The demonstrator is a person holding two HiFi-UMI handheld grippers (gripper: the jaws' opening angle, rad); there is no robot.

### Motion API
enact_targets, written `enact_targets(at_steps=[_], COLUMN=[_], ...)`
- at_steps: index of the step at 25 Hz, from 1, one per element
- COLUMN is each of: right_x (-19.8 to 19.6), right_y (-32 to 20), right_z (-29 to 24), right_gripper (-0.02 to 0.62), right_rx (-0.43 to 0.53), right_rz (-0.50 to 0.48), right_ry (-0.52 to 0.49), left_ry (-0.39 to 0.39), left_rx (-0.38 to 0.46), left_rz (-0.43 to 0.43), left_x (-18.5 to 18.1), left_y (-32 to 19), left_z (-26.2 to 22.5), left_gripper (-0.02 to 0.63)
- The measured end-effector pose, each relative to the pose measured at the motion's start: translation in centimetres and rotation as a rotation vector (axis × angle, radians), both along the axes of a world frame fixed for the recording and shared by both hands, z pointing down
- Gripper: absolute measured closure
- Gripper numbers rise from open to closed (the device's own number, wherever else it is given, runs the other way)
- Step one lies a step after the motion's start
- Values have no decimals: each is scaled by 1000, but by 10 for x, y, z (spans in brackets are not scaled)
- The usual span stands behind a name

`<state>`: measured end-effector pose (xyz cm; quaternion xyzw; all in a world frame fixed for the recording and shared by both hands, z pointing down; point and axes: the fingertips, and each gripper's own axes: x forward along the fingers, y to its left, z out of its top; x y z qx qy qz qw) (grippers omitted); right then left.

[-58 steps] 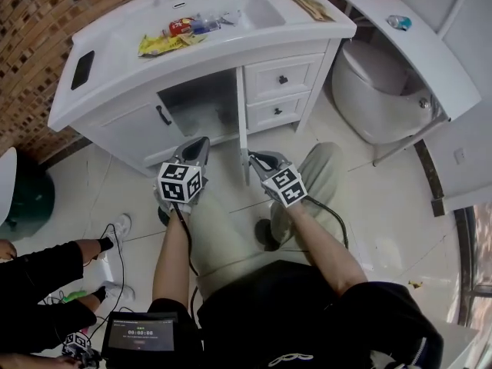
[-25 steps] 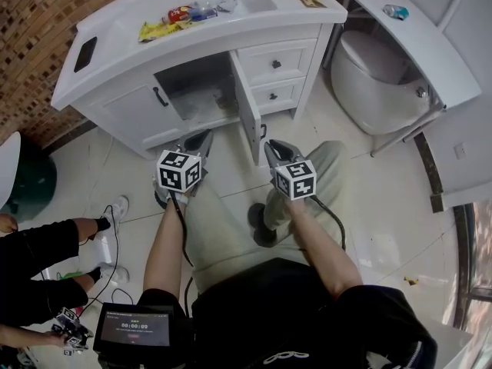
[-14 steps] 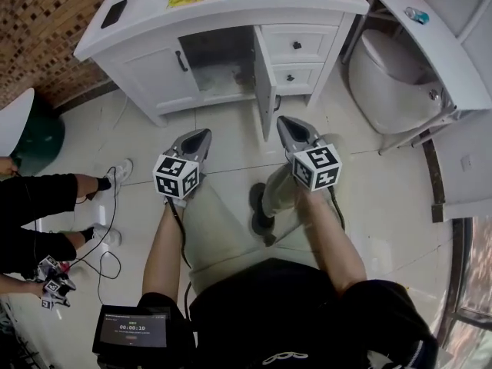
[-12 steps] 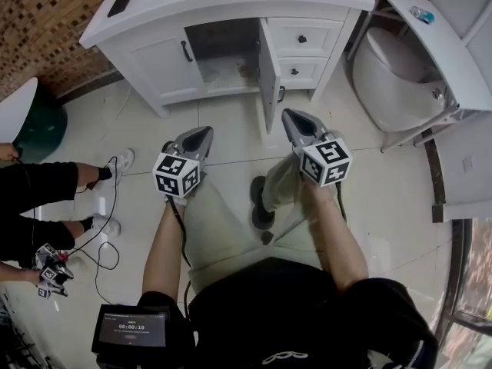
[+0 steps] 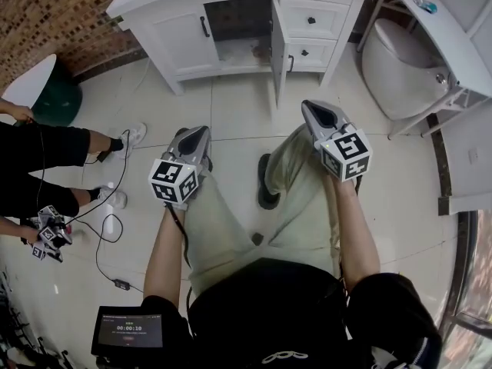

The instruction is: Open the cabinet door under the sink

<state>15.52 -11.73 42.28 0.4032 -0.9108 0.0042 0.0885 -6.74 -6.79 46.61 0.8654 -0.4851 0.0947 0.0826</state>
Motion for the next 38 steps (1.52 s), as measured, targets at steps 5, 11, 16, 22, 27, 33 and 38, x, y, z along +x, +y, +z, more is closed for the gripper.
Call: enact_targets(at_steps=[5,11,16,22,27,33,38], right_x=[-17,-47,-75,-105,-118,-105,-99], right_y=[31,56,76,86,88,79,75], right_z=[5,16,25,54,60,57,56], right_gripper=[603,603,603,603,603,603,603], right_rx=[-42,-140,-137,-89,-89,-116,-128], right_rz=[-57,-201,-276,-297,-321,-292,-277], right_ry=[-69,-138,-67,112,167,102,84], left_ry=[51,98,-14,-89,-3,-9,-25], left_rx=[41,97,32,30,47,57,42], left_rz=[-89,-161,-153,-35,-40,-36,-30], left_x=[-30,-60,-49,-20,-27,-23,-17], left_y=[42,72,79,89,87,85,81], left_z=[-26,-42,-12,-1,-11,-13,-9], left_gripper=[591,591,591,591,590,589,591])
